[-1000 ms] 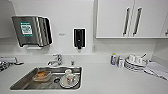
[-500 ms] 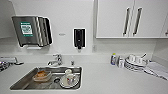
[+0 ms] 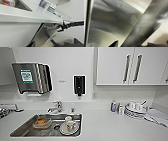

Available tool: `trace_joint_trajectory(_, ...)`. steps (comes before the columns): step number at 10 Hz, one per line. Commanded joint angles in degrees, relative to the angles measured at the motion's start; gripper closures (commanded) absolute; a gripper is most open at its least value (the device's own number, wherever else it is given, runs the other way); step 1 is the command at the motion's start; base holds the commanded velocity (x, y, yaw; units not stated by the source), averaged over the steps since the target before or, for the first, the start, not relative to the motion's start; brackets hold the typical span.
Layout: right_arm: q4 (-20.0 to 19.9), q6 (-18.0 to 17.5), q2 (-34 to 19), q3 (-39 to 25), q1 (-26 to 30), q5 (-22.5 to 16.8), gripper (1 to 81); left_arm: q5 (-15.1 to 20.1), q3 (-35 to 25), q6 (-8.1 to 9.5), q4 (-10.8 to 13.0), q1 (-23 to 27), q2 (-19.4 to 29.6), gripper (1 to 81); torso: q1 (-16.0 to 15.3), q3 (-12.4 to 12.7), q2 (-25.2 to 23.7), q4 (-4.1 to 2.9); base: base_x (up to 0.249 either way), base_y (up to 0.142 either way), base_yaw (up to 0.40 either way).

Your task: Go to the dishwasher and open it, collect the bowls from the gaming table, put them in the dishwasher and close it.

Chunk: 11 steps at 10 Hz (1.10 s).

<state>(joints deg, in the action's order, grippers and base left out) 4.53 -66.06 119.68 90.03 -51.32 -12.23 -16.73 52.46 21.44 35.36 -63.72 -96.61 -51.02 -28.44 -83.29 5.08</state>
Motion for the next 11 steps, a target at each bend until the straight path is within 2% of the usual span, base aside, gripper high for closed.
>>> trace_joint_trajectory(1, 0.65, 0.76, -5.02, -1.79, 3.72, -8.52, 1.0, -0.32, -4.11, -0.17, 2.16, 4.26, 1.68, 1.0, 0.0, 0.0, 0.0, 0.0, 0.0, 0.0, 0.0)
trace_joint_trajectory(2, 1.17, 0.76, -5.21, -2.06, 3.81, -8.52, 1.0, -0.15, -5.16, -0.09, 3.65, 4.35, 1.33, 1.0, 0.0, 0.0, 0.0, 0.0, 0.0, 0.0, 0.0)
trace_joint_trajectory(3, 1.61, 0.76, -5.04, -2.06, 3.81, -8.69, 1.0, 0.11, -5.69, -0.09, 3.83, 4.35, 1.24, 1.0, 0.0, 0.0, 0.0, 0.0, 0.0, 0.0, 0.0)
trace_joint_trajectory(6, 3.81, 0.49, -2.15, -1.8, 3.63, -9.31, 1.0, 0.29, -5.61, -0.09, 3.83, 4.26, 1.24, 1.0, 0.0, 0.0, 0.0, 0.0, 0.0, 0.0, 0.0)
trace_joint_trajectory(11, 3.81, 0.41, 4.46, 2.33, 5.92, -11.68, 1.0, 0.29, -4.82, -0.09, 3.83, 3.91, 1.32, 1.0, 0.0, 0.0, 0.0, 0.0, 0.0, 0.0, 0.0)
